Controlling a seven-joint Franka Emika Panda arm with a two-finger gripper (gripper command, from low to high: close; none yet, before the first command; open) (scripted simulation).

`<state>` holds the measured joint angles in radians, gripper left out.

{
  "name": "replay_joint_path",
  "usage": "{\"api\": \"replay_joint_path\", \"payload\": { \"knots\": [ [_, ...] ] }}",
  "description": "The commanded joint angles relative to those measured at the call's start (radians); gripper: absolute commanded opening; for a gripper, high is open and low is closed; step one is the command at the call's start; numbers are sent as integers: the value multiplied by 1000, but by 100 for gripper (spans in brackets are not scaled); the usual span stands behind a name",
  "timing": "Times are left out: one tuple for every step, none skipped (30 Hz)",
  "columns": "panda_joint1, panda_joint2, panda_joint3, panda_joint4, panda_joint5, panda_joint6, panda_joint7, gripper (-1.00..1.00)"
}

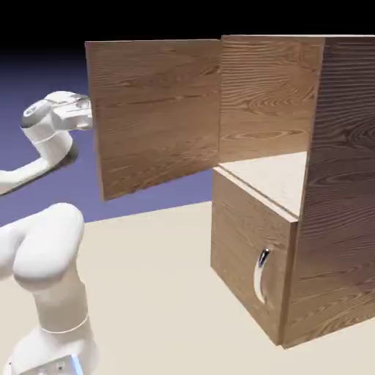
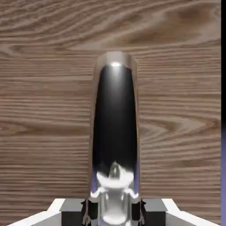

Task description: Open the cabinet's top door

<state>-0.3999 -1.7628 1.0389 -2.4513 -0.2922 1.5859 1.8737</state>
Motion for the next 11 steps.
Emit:
{"api": "replay_joint_path", "payload": {
  "knots": [
    [-30, 0, 8, 36, 7, -34, -6, -100],
    [-60, 0, 14, 72, 13, -66, -12, -100],
    [-88, 3, 21, 109, 17, -99, -15, -100],
    [-114, 8, 27, 145, 19, -132, -17, -100],
    [-141, 13, 32, 181, 20, -164, -19, -100],
    [-169, 18, 37, 217, 21, -195, -22, -100],
    [-196, 23, 41, 254, 22, -227, -25, -100],
    [-223, 28, 45, 290, 21, -258, -28, -100],
    [-251, 33, 49, 326, 20, -288, -32, -100],
    [-264, 35, 51, 344, 20, -302, -33, -100],
    [-264, 35, 51, 344, 20, -302, -33, 100]
  ]
}}
